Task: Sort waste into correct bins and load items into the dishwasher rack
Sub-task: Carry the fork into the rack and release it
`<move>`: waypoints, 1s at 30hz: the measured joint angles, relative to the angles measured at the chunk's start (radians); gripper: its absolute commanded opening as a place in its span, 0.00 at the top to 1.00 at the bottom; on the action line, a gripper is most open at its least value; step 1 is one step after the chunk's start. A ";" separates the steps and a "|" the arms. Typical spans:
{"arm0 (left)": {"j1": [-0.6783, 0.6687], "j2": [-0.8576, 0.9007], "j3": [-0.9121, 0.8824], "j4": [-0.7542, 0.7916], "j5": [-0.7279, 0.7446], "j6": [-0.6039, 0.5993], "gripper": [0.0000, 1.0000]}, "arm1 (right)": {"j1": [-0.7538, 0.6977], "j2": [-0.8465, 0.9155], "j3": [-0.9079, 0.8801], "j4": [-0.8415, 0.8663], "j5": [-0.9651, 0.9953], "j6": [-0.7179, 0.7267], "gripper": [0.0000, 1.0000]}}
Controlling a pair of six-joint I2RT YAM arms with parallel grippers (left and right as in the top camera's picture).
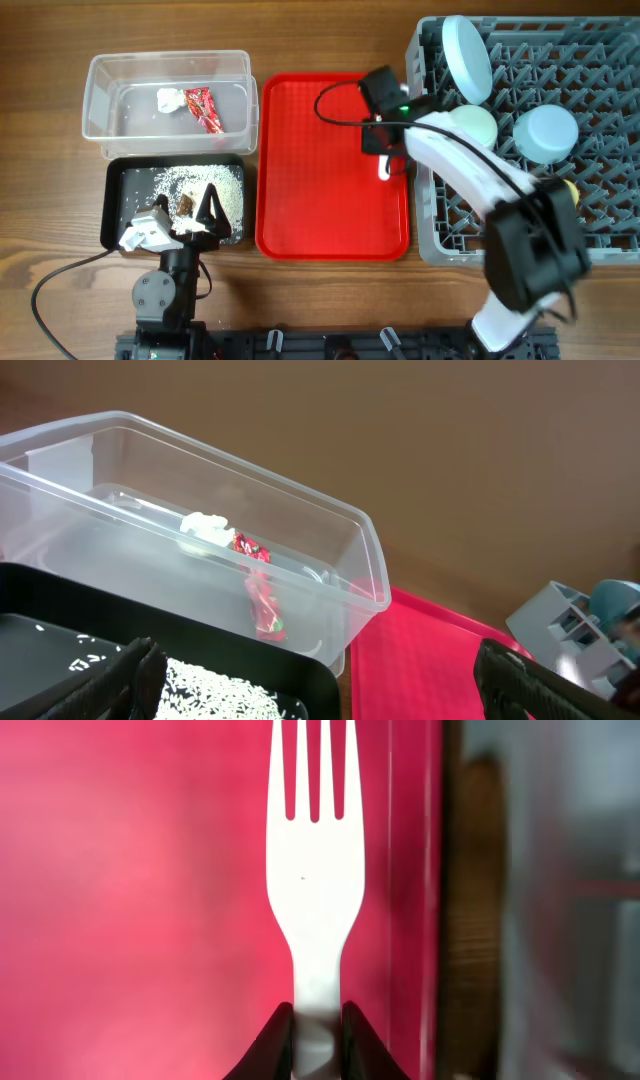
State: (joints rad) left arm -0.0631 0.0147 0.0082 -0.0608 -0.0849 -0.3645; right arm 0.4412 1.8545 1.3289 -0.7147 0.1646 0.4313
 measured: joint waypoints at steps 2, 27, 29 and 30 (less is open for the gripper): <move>0.000 0.000 0.000 0.000 0.000 0.000 0.00 | -0.002 -0.078 0.000 0.001 -0.001 -0.036 0.90; 0.000 0.000 0.000 0.000 0.000 0.000 0.00 | -0.236 -0.161 0.000 -0.045 -0.023 -0.305 0.55; 0.000 0.000 0.000 0.000 0.000 0.000 0.00 | -0.236 -0.186 -0.001 -0.048 -0.045 -0.305 0.53; 0.000 0.000 0.000 0.000 0.000 0.000 0.00 | -0.236 -0.214 -0.001 -0.048 -0.061 -0.304 0.52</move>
State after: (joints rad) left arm -0.0631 0.0147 0.0082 -0.0608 -0.0849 -0.3645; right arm 0.2050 1.6405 1.3281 -0.7631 0.1040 0.1276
